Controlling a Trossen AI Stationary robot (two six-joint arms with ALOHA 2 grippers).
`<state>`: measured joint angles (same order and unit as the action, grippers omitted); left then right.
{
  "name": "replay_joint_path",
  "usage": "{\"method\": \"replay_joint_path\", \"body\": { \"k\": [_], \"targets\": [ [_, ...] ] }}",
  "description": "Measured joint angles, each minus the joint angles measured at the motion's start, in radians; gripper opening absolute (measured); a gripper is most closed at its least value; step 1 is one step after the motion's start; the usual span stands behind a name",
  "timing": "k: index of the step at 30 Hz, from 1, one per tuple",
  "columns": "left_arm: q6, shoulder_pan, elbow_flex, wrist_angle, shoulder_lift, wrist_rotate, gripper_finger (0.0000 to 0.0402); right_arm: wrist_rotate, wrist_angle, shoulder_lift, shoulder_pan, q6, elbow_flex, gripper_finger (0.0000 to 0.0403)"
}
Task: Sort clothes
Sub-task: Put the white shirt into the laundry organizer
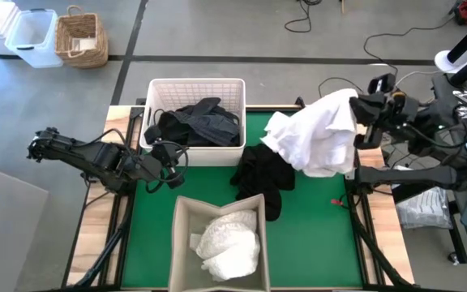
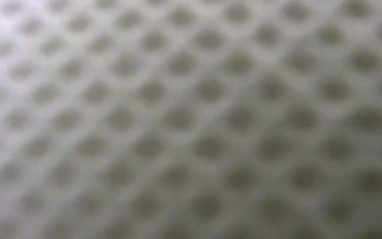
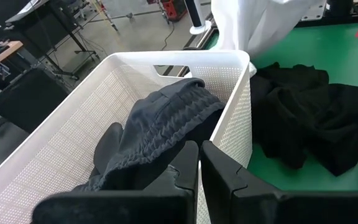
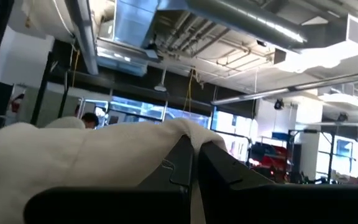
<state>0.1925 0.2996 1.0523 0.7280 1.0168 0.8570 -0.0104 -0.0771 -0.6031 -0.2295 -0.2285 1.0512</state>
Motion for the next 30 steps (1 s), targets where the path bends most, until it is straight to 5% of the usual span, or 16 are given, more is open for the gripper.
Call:
{"method": "replay_joint_path", "body": {
  "k": [30],
  "targets": [
    [-0.117, 0.000, 0.000, -0.113, -0.006, -0.001, 0.0000, -0.340, -0.005, -0.372, 0.000, 0.125, 0.489, 0.0009]
  ]
}}
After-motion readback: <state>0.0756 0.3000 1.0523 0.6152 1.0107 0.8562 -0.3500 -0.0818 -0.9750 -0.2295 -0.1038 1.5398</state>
